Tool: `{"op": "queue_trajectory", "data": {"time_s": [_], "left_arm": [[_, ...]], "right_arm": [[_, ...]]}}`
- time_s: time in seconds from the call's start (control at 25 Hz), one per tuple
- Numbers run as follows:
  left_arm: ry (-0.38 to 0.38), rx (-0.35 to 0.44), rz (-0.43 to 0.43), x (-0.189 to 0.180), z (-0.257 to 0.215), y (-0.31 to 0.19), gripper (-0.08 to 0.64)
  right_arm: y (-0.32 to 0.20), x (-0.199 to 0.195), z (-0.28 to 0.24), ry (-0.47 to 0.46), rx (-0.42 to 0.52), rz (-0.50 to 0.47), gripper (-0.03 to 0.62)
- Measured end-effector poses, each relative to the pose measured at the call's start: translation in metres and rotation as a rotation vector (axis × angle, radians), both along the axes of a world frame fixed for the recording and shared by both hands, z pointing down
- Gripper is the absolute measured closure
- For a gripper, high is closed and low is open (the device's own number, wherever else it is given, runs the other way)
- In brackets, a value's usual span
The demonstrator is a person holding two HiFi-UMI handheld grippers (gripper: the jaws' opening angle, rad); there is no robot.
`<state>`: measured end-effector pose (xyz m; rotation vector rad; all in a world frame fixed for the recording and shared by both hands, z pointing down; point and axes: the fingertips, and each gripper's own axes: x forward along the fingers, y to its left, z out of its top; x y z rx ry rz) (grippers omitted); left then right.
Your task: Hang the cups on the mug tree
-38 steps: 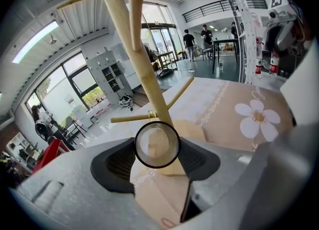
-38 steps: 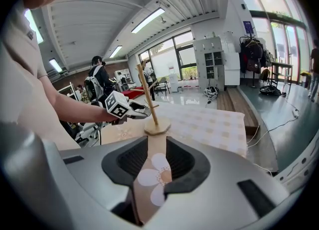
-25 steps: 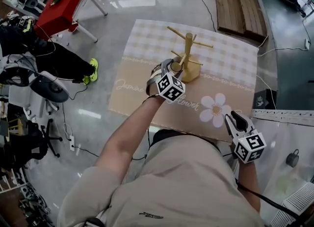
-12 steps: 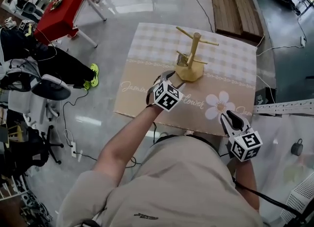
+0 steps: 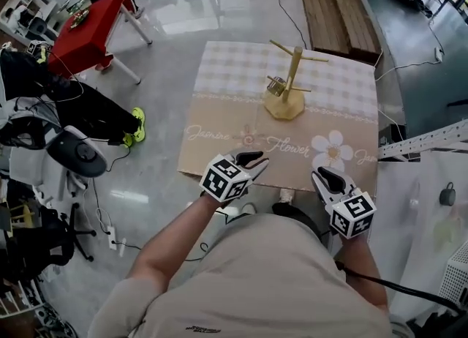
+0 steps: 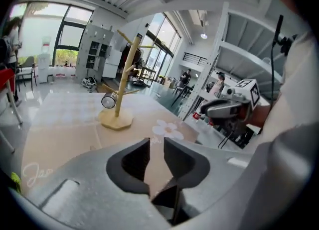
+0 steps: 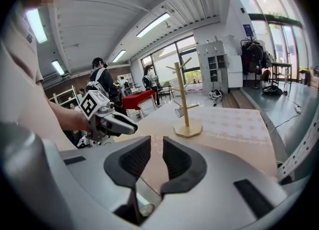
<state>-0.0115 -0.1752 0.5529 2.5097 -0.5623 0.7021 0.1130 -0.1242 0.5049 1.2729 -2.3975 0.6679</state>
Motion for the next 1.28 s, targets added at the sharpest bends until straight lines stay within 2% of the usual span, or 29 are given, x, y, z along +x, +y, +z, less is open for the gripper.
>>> {"op": "queue_trajectory", "data": {"time_s": [0.08, 0.16, 0.48, 0.8, 1.28], "left_arm": [[0.043, -0.032, -0.006, -0.013, -0.01, 0.021, 0.512], [0.085, -0.059, -0.014, -0.025, -0.022, 0.039, 0.54], [0.185, -0.068, 0.074, -0.043, -0.05, 0.105, 0.552], [0.179, -0.033, 0.138, -0.045, -0.063, 0.139, 0.552], [0.168, -0.015, 0.176, -0.054, -0.065, 0.165, 0.552]], "right_arm": [[0.011, -0.012, -0.001, 0.005, 0.003, 0.003, 0.52], [0.021, -0.022, -0.001, 0.009, -0.001, 0.008, 0.54], [0.063, -0.063, 0.001, 0.005, 0.001, 0.019, 0.568], [0.087, -0.086, -0.002, 0.023, 0.009, -0.006, 0.574], [0.106, -0.108, -0.005, 0.043, 0.031, -0.036, 0.578]]}}
